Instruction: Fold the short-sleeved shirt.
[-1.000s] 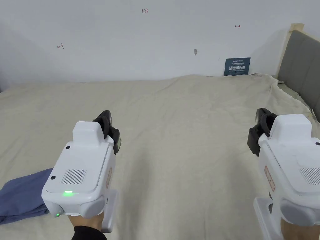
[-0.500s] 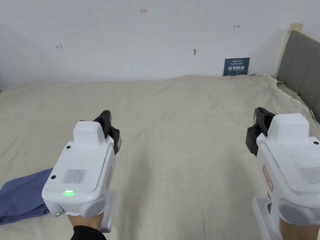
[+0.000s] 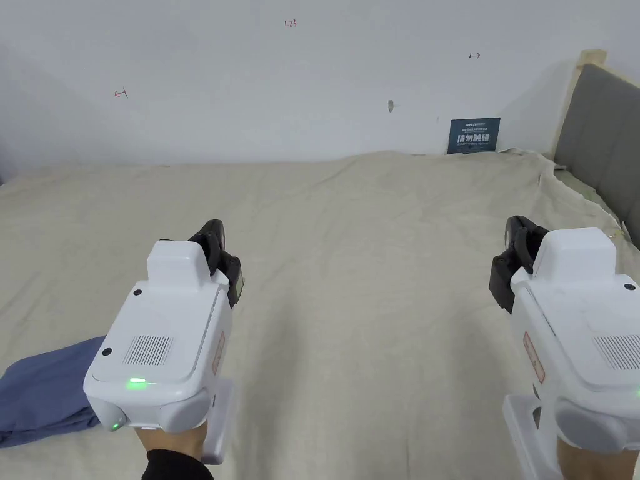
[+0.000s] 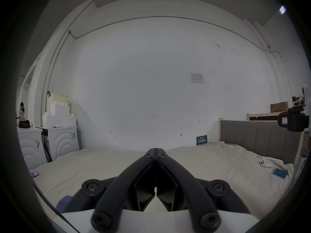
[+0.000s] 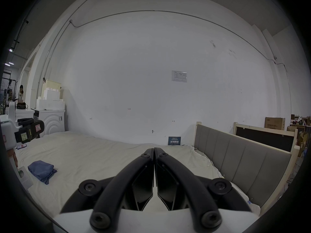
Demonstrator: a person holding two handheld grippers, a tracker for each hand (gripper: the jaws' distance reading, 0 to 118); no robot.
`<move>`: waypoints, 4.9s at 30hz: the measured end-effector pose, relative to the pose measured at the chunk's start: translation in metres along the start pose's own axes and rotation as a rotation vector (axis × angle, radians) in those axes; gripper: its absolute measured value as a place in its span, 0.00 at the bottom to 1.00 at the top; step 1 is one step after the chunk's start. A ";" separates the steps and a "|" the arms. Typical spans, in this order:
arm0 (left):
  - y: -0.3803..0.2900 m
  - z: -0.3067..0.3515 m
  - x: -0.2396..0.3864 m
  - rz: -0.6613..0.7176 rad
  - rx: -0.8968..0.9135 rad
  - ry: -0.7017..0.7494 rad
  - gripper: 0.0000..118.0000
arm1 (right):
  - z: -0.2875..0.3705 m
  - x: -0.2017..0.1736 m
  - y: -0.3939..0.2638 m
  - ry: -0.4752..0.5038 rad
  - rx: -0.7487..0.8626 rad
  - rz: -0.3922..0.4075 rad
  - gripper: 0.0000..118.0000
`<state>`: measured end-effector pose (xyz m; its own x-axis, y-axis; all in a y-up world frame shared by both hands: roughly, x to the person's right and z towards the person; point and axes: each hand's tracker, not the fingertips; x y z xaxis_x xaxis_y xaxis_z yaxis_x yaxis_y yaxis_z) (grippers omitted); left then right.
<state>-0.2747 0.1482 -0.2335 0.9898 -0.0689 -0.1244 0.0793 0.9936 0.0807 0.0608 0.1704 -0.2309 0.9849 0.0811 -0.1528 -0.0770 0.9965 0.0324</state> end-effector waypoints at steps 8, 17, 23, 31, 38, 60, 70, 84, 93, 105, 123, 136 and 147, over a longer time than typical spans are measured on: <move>0.001 0.001 -0.002 0.008 -0.002 0.005 0.00 | 0.000 0.000 0.000 0.003 -0.002 0.002 0.00; 0.000 0.001 -0.003 0.006 -0.001 0.008 0.00 | 0.001 -0.002 0.000 0.006 -0.003 0.001 0.00; -0.001 0.001 -0.004 0.009 -0.006 0.007 0.00 | 0.001 -0.002 0.000 0.006 -0.003 -0.002 0.00; 0.000 0.002 -0.004 0.012 -0.005 0.009 0.00 | 0.002 -0.002 0.001 0.003 -0.004 -0.001 0.00; -0.001 0.003 -0.005 0.028 -0.002 0.009 0.20 | 0.004 -0.001 -0.001 -0.003 -0.014 -0.008 0.22; -0.003 0.004 -0.009 0.046 0.012 0.026 1.00 | 0.004 0.003 -0.006 -0.008 -0.011 -0.035 1.00; -0.003 0.004 -0.008 0.039 0.014 0.026 1.00 | 0.003 0.003 -0.004 -0.012 -0.004 -0.039 1.00; -0.003 0.004 -0.008 0.047 0.015 0.022 1.00 | 0.002 0.004 -0.002 -0.023 0.004 -0.030 1.00; -0.003 0.005 -0.006 0.040 0.018 0.019 1.00 | 0.003 0.004 -0.002 -0.028 0.010 -0.032 1.00; -0.002 0.006 -0.008 0.045 0.018 0.019 1.00 | 0.005 0.004 -0.002 -0.029 0.016 -0.032 1.00; -0.002 0.007 -0.010 0.046 0.028 0.021 1.00 | 0.006 0.003 0.000 -0.023 0.022 -0.036 1.00; -0.001 0.007 -0.010 0.046 0.031 0.024 1.00 | 0.006 0.004 0.000 -0.019 0.027 -0.039 1.00; -0.001 0.008 -0.009 0.045 0.031 0.022 1.00 | 0.006 0.003 -0.001 -0.016 0.018 -0.035 1.00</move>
<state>-0.2831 0.1468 -0.2242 0.9896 -0.0221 -0.1419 0.0390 0.9923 0.1172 0.0650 0.1695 -0.2254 0.9894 0.0455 -0.1382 -0.0396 0.9982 0.0453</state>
